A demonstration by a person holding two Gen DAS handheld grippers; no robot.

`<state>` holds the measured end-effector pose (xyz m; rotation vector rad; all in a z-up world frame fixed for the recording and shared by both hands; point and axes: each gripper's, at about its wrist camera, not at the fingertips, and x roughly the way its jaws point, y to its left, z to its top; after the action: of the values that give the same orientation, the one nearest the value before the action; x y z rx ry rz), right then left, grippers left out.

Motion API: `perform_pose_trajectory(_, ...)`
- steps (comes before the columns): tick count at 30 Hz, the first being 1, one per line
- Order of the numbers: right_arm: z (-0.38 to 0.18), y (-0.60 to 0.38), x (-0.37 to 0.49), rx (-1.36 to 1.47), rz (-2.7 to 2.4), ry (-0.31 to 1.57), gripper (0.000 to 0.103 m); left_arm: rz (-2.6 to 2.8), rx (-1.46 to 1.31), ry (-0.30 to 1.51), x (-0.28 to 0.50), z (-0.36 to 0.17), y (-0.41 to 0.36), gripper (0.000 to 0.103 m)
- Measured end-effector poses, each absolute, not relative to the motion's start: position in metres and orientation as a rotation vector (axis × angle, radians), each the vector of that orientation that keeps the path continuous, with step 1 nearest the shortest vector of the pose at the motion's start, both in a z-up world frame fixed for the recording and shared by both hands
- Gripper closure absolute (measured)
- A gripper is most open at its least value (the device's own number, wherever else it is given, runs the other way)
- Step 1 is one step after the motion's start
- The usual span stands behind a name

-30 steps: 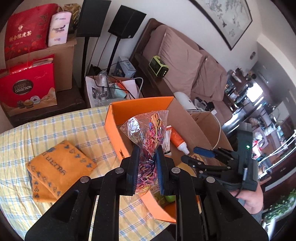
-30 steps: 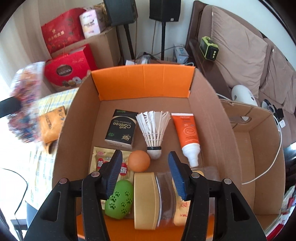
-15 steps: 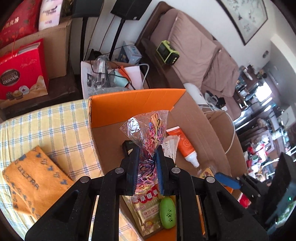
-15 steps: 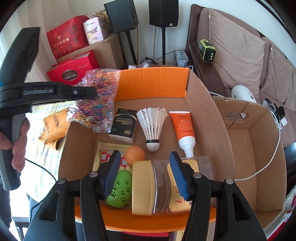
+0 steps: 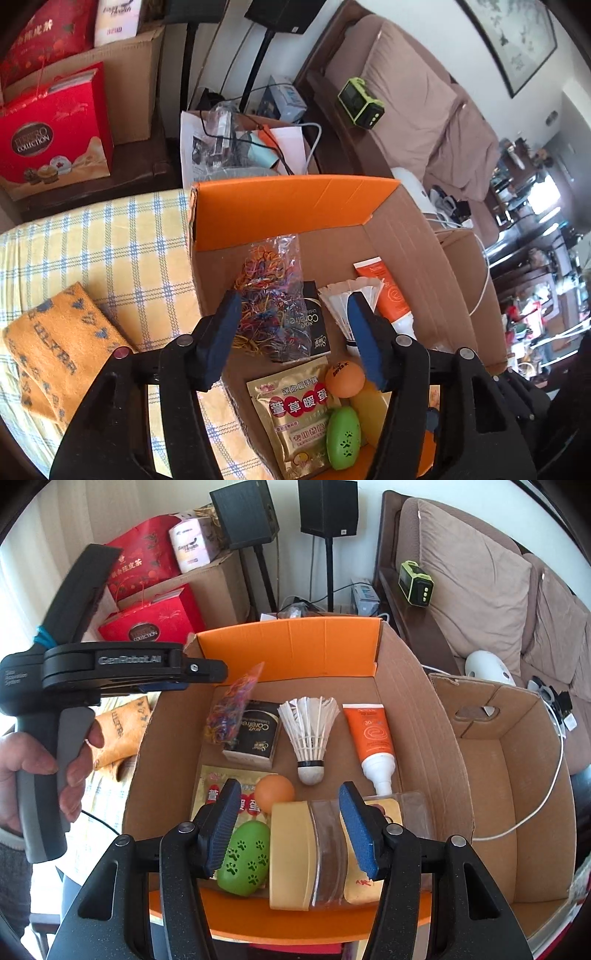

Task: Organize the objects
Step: 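Lower the rubber-band bag into the box and open the left gripper, then move both tools out of the box toward the folded orange towel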

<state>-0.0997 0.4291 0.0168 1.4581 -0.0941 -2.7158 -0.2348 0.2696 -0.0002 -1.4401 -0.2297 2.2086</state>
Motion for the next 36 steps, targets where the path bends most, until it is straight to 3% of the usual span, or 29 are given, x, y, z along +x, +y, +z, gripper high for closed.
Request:
perform_pose_trajectory(3, 0.018, 0.429, -0.099, 1.453, -2.719, -0.098, 0.046, 2.210, -1.419, -0.237, -0.230, 0.010, 0.263, 0.044)
perform_pose_trajectory(7, 0.020, 0.427, -0.101, 1.450, -2.727, -0.099, 0.043, 2.233, -1.370, -0.218, -0.220, 0.028, 0.249, 0.032)
perform_pose_trajectory(13, 0.025, 0.422, -0.104, 1.431, -2.726, -0.122, 0.030, 2.315, -1.323, -0.160, -0.203, 0.044, 0.215, 0.021)
perform_pose_trajectory(15, 0.026, 0.417, -0.104, 1.424, -2.719, -0.122, 0.020, 2.325, -1.326, -0.164, -0.200, 0.045, 0.203, 0.020)
perform_pose_trajectory(21, 0.029, 0.400, -0.110, 1.406, -2.711, -0.118, 0.005, 2.353, -1.341, -0.184, -0.188, 0.041, 0.163, 0.011)
perform_pose_trajectory(30, 0.038, 0.367, -0.112, 1.344, -2.659, -0.095, 0.006, 2.425, -1.377, -0.178, -0.167, 0.030, 0.098, 0.009)
perform_pose_trajectory(36, 0.045, 0.333, -0.115, 1.299, -2.609, -0.053, 0.013, 2.449, -1.442, -0.233, -0.156, 0.009, 0.050, 0.009)
